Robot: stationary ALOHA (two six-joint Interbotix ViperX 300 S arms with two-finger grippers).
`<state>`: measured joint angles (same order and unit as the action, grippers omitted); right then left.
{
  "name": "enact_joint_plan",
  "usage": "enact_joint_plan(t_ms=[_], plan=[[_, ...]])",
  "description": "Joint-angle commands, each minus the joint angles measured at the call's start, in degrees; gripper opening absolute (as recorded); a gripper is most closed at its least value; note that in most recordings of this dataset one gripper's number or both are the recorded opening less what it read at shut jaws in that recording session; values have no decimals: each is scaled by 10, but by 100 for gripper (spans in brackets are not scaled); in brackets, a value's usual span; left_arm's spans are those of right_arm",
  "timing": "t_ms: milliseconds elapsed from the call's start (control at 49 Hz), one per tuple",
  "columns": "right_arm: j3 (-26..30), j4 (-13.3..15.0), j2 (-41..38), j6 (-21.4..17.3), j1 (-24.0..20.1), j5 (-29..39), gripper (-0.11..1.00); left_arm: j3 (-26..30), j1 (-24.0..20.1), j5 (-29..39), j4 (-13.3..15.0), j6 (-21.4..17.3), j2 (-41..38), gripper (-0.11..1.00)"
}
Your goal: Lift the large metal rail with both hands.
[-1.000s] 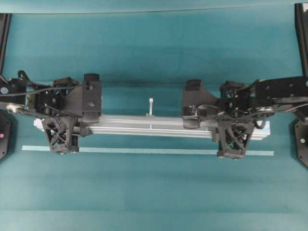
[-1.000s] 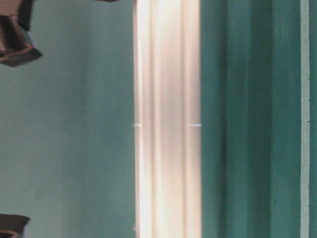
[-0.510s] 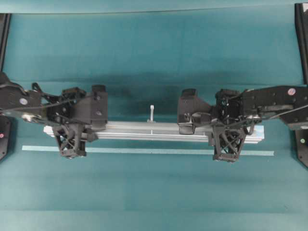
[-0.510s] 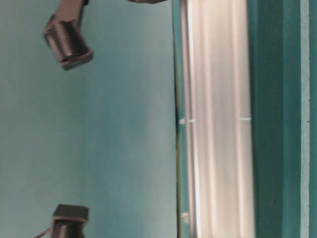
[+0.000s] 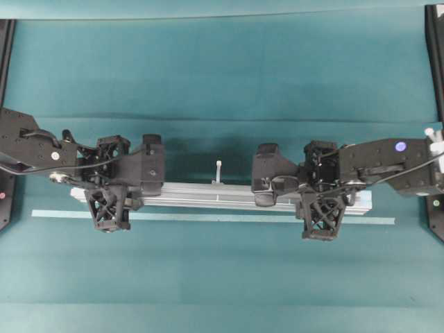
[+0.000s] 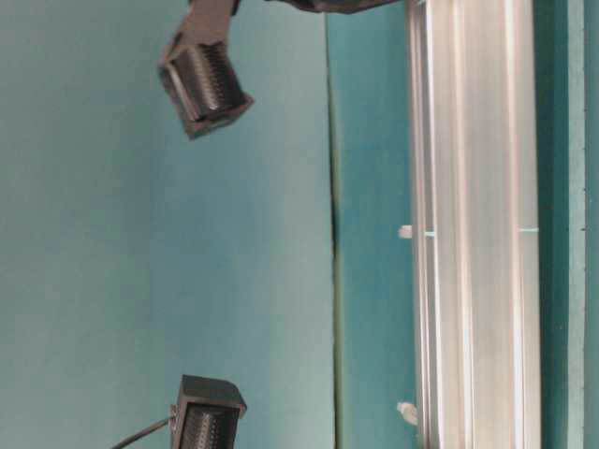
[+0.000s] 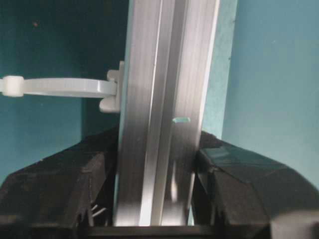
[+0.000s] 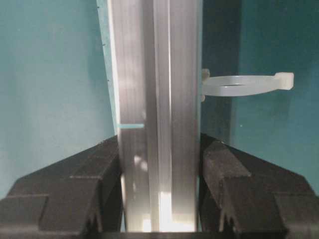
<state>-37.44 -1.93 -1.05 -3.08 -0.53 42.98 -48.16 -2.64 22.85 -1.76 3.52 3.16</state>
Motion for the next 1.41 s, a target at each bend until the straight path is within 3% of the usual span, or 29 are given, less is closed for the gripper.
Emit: enact_joint_plan(t_ms=[0, 265, 551, 1020, 1387], plan=[[4, -2, -3, -3, -8, -3, 40, -6, -4, -5, 1, 13, 1, 37], [1, -2, -6, -4, -9, -4, 40, -2, 4, -5, 2, 17, 1, 37], [-5, -2, -6, -4, -6, -18, 40, 18, 40, 14, 2, 51, 4, 37], [-27, -3, -7, -4, -2, -31, 40, 25, 9, 15, 1, 16, 1, 37], [-33, -2, -8, -3, 0, -55, 40, 24, 28, 18, 2, 36, -1, 37]])
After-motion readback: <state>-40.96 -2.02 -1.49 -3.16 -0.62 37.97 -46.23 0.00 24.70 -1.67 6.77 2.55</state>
